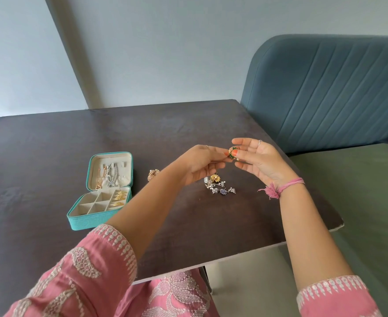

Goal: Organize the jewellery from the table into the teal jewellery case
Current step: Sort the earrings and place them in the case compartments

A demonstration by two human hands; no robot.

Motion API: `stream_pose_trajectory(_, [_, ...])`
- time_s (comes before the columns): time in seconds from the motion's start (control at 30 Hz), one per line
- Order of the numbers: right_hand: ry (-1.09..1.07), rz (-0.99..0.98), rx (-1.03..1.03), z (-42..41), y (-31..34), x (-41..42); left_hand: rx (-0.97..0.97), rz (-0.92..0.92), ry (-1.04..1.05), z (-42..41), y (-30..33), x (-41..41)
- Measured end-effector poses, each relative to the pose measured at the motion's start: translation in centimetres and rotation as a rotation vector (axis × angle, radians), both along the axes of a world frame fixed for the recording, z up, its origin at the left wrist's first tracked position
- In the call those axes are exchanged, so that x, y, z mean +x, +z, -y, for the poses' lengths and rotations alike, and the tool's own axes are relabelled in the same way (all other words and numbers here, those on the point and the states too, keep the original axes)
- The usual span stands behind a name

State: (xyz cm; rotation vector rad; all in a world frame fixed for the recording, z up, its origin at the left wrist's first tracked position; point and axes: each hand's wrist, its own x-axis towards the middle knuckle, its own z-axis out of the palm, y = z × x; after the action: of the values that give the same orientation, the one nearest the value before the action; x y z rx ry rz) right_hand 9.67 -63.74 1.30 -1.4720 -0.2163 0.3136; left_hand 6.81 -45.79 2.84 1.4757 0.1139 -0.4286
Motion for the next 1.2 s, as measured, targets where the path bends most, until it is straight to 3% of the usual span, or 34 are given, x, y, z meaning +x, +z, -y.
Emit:
stream_pose_trajectory(0.53, [0.034, 0.064, -0.072, 0.4, 1.0, -1.9, -0.154, 0.002, 0.135, 0.2, -0.3, -1.3])
stream_pose_trajectory(0.87, [-0.002, -0.033, 0.024, -0.6, 1.2, -2.3, 0.125, 0.289, 0.161, -0.2, 0.0, -1.9])
stream_pose_trajectory(1.2, [-0.015, -0.022, -0.023, -1.4, 1.6, -2.5, 0.217, 0.464, 0.211, -0.7, -0.6, -2.3])
